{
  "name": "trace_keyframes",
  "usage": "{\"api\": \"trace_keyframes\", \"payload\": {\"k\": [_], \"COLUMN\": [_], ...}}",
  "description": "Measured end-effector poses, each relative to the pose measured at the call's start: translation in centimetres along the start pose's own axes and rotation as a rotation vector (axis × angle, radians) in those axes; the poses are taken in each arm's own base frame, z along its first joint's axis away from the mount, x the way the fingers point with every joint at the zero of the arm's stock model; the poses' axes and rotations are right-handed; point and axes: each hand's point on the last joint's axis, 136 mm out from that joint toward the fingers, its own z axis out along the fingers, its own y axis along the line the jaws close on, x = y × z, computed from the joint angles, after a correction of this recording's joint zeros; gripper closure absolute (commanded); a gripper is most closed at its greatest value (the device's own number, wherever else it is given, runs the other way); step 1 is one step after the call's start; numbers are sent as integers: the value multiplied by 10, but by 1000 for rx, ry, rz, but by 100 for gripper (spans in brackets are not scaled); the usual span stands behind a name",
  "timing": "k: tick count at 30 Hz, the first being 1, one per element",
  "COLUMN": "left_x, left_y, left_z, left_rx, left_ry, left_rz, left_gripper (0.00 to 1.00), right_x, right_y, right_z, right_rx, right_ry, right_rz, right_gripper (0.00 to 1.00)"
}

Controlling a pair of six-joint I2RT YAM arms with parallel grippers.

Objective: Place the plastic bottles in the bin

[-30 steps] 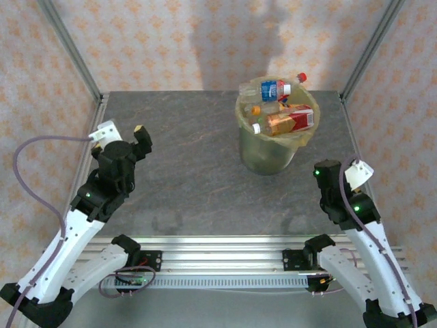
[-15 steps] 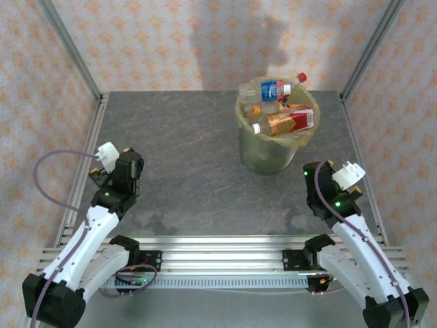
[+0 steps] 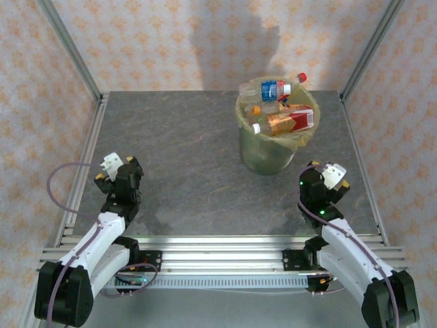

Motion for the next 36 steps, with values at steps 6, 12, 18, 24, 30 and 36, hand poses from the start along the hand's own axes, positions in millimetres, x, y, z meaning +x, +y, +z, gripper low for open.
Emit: {"api": "trace_keyframes", "payload": {"k": [6,12,18,24,30,36], "left_x": [-6,4,21,32,39,49], "left_y": [-18,-35,-48,-62,-83,-98], "left_z": [12,25,36,45,58,61], "left_rx": [66,111,144,184,234,295], "left_ry": [-38,-30,3,32,58,83], "left_rz": [17,44,85,125,169,205], "left_gripper": [0,0,0,0,0,0], "right_x": [8,19,23,26,24,24], "right_y": [32,59,71,69,60,67], "right_z": [7,11,17,28,39,45], "right_rx": [-151,-270,-324,-332,-326,-355], "right_ry": [-34,-41,-43,-29,-19,-15], "right_rz": [-84,-178,-205,-199,-165,-148], "right_gripper": [1,1,1,1,1,1]}}
